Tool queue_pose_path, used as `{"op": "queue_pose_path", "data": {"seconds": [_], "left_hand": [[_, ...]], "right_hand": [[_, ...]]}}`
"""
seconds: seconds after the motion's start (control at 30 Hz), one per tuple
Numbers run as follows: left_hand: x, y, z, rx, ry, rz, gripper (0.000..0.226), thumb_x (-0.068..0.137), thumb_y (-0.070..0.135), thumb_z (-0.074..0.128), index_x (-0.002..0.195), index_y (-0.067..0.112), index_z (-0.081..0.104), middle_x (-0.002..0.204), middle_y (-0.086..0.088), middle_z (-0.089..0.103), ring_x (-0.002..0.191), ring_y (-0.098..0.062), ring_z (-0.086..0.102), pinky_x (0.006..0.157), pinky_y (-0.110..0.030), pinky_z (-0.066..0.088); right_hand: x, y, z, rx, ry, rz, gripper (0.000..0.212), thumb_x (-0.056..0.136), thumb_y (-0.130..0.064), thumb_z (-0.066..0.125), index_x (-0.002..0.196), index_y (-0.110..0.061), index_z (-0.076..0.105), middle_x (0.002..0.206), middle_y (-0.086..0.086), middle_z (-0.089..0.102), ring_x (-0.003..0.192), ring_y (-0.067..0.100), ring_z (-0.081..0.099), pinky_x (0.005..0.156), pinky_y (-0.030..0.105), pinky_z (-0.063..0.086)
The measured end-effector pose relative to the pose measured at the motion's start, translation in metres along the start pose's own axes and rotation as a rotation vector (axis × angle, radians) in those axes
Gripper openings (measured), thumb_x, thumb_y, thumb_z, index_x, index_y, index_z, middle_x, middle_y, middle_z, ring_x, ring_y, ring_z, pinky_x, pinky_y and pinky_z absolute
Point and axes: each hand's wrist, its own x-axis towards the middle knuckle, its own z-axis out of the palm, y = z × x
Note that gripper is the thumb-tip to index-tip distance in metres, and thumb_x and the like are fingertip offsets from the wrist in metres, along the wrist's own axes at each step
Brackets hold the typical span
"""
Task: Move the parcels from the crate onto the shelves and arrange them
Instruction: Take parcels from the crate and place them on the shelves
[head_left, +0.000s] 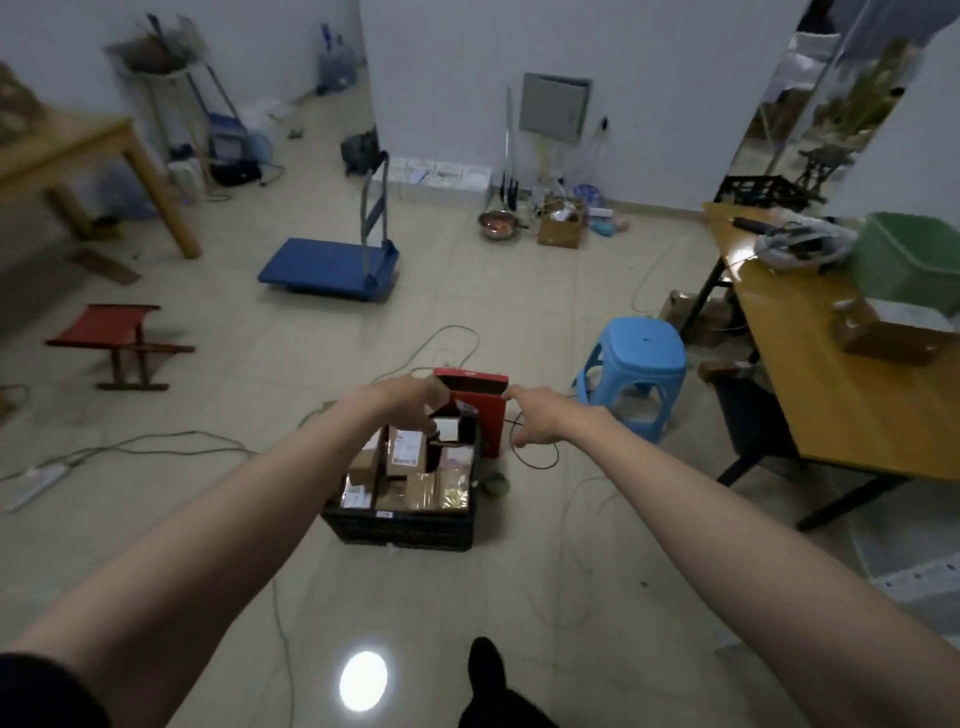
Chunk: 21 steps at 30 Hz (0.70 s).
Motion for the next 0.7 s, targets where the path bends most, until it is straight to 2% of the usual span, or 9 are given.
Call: {"op": "queue_pose_path", "data": {"seconds": [0.13, 0.23, 0.27, 0.37, 0.53, 0.7], "left_hand": [[0.023, -0.036, -0.005, -0.053, 0.0, -0.126, 0.049, 0.084, 0.035, 0.071, 0.129, 0.022, 0.056, 0.122, -0.001, 0.063, 0.105, -0.021, 0.059, 0.089, -0.035, 0.049], [0.037, -0.063, 0.001, -0.053, -0.016, -0.222, 0.041, 0.08, 0.039, 0.071, 0.116, 0.021, 0.062, 0.114, -0.004, 0.065, 0.094, -0.023, 0.059, 0.085, -0.037, 0.052], [0.041, -0.072, 0.006, -0.057, -0.03, -0.242, 0.042, 0.078, 0.04, 0.071, 0.114, 0.021, 0.063, 0.115, -0.004, 0.065, 0.096, -0.024, 0.06, 0.086, -0.039, 0.052], [0.044, -0.096, 0.022, -0.128, -0.074, -0.314, 0.057, 0.076, 0.043, 0.072, 0.128, 0.027, 0.057, 0.125, 0.004, 0.061, 0.109, -0.02, 0.058, 0.093, -0.039, 0.05], [0.046, -0.123, 0.035, -0.218, -0.117, -0.418, 0.051, 0.084, 0.036, 0.069, 0.13, 0.019, 0.055, 0.127, -0.002, 0.06, 0.115, -0.022, 0.056, 0.095, -0.035, 0.048], [0.069, -0.155, 0.051, -0.265, -0.172, -0.436, 0.05, 0.088, 0.03, 0.066, 0.135, 0.016, 0.053, 0.13, -0.004, 0.059, 0.119, -0.021, 0.053, 0.093, -0.031, 0.045]], "right_hand": [[0.058, -0.008, -0.01, -0.041, -0.067, -0.081, 0.08, 0.085, -0.029, 0.072, 0.153, -0.022, 0.029, 0.142, 0.011, 0.051, 0.123, 0.031, 0.055, 0.098, 0.043, 0.05], [0.096, -0.015, -0.016, -0.054, -0.101, -0.141, 0.075, 0.084, -0.03, 0.074, 0.148, -0.023, 0.035, 0.136, 0.008, 0.056, 0.116, 0.028, 0.058, 0.096, 0.043, 0.052], [0.109, -0.017, -0.016, -0.053, -0.116, -0.161, 0.073, 0.084, -0.029, 0.074, 0.147, -0.021, 0.037, 0.136, 0.009, 0.057, 0.116, 0.028, 0.059, 0.096, 0.043, 0.052], [0.136, -0.027, -0.011, -0.06, -0.168, -0.212, 0.072, 0.085, -0.028, 0.072, 0.147, -0.02, 0.038, 0.136, 0.009, 0.057, 0.117, 0.027, 0.058, 0.098, 0.042, 0.051], [0.176, -0.049, 0.002, -0.065, -0.264, -0.257, 0.075, 0.087, -0.025, 0.07, 0.152, -0.023, 0.033, 0.132, 0.009, 0.056, 0.11, 0.026, 0.059, 0.095, 0.042, 0.052], [0.222, -0.07, 0.023, -0.077, -0.316, -0.278, 0.075, 0.085, -0.031, 0.072, 0.15, -0.024, 0.036, 0.146, 0.006, 0.049, 0.127, 0.027, 0.053, 0.102, 0.045, 0.048]]}}
